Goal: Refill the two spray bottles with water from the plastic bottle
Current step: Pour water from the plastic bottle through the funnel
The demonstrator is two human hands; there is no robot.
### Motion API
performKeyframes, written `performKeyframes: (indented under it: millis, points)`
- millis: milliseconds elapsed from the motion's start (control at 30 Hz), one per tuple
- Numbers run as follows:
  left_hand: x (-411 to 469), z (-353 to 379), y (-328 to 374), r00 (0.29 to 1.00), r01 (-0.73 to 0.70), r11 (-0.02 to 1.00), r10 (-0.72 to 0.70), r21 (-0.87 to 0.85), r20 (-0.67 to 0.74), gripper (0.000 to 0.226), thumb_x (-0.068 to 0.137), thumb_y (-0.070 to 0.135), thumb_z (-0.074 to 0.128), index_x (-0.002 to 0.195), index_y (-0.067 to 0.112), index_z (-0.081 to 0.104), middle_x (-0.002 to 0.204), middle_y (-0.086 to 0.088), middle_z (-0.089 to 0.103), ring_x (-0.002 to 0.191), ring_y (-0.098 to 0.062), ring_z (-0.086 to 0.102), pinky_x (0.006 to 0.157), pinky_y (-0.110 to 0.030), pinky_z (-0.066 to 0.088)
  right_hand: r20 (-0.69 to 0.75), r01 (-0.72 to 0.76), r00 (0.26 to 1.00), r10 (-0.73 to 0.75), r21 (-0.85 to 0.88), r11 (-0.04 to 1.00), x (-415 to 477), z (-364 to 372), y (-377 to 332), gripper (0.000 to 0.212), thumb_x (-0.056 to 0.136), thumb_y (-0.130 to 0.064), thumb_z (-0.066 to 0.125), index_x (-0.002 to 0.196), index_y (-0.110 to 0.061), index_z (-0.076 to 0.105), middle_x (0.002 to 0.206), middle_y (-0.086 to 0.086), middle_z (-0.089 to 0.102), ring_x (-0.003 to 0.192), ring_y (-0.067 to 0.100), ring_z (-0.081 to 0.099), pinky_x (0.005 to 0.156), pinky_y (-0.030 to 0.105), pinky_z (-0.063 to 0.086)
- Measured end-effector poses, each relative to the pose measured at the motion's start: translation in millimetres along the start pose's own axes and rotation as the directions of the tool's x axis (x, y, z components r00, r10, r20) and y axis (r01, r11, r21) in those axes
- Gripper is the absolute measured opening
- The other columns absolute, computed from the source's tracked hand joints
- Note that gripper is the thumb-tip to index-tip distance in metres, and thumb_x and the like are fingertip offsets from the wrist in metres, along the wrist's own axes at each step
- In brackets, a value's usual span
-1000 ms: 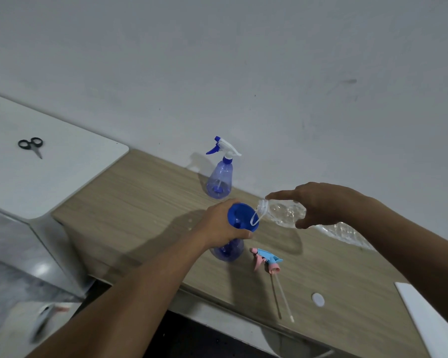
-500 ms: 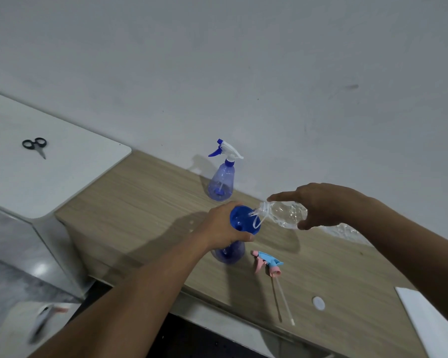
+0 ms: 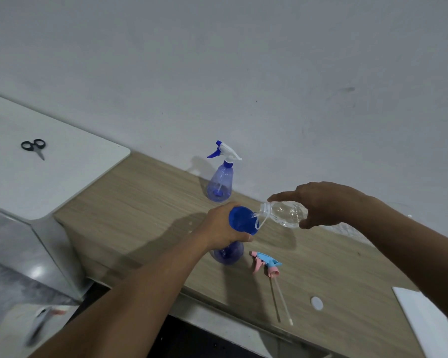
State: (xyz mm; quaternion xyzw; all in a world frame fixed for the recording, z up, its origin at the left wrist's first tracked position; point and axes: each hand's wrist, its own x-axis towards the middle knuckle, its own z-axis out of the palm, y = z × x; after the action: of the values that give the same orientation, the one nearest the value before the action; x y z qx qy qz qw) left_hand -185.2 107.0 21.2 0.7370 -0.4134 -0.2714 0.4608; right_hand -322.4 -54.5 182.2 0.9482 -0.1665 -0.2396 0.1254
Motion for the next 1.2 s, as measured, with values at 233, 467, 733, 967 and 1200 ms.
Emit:
performKeyframes:
  millis: [233,467,733,967,1200]
  points:
    - [-3,-1,5,1.0,0.007,1.0,-0.007,0.0,-0.002,0.066,0.063,0.038,0.089,0.118,0.039,0.054,0.108,0.022,0.06,0.096,0.001,0.056,0.071,-0.008,0.039,-0.019,0.017,1.0,-0.017,-0.003,1.0,0,3,2,0.087,0.088,-0.036,0.072,0.149,-0.06,0.015,0.097,-0.009,0.049,0.09,0.012,0.051,0.078,0.029,0.047]
    - [-4,-2,7,1.0,0.003,1.0,-0.003,0.008,0.005,0.06,0.064,0.036,0.089,0.113,0.041,0.053,0.104,0.024,0.06,0.098,-0.002,0.058,0.074,-0.009,0.042,-0.054,0.022,0.998,-0.022,-0.001,1.0,2,10,6,0.086,0.087,-0.037,0.072,0.146,-0.064,0.014,0.108,-0.006,0.053,0.095,0.014,0.056,0.083,0.033,0.053]
    - [-7,-3,11,1.0,0.007,1.0,-0.007,-0.006,0.008,0.056,0.065,0.031,0.088,0.101,0.049,0.049,0.098,0.026,0.06,0.094,0.0,0.059,0.073,-0.009,0.041,-0.096,0.011,0.995,-0.004,0.071,0.997,2,27,4,0.086,0.086,-0.036,0.07,0.144,-0.066,0.013,0.119,-0.005,0.054,0.098,0.017,0.058,0.082,0.035,0.054]
    - [-3,0,8,1.0,-0.006,1.0,0.006,0.014,0.01,0.056,0.062,0.036,0.087,0.111,0.04,0.058,0.101,0.019,0.067,0.095,-0.003,0.064,0.081,-0.021,0.052,-0.152,0.008,0.988,0.034,0.271,0.963,-1,49,-1,0.088,0.087,-0.032,0.072,0.146,-0.062,0.015,0.129,-0.005,0.041,0.086,0.016,0.057,0.077,0.033,0.055]
    - [-3,-1,8,1.0,-0.003,1.0,0.003,-0.028,0.007,0.054,0.064,0.027,0.089,0.107,0.039,0.058,0.1,0.016,0.067,0.093,-0.003,0.064,0.079,-0.022,0.053,-0.293,0.051,0.948,0.124,0.523,0.851,-3,75,8,0.089,0.086,-0.037,0.074,0.145,-0.063,0.012,0.129,-0.003,0.051,0.11,0.016,0.053,0.09,0.034,0.05]
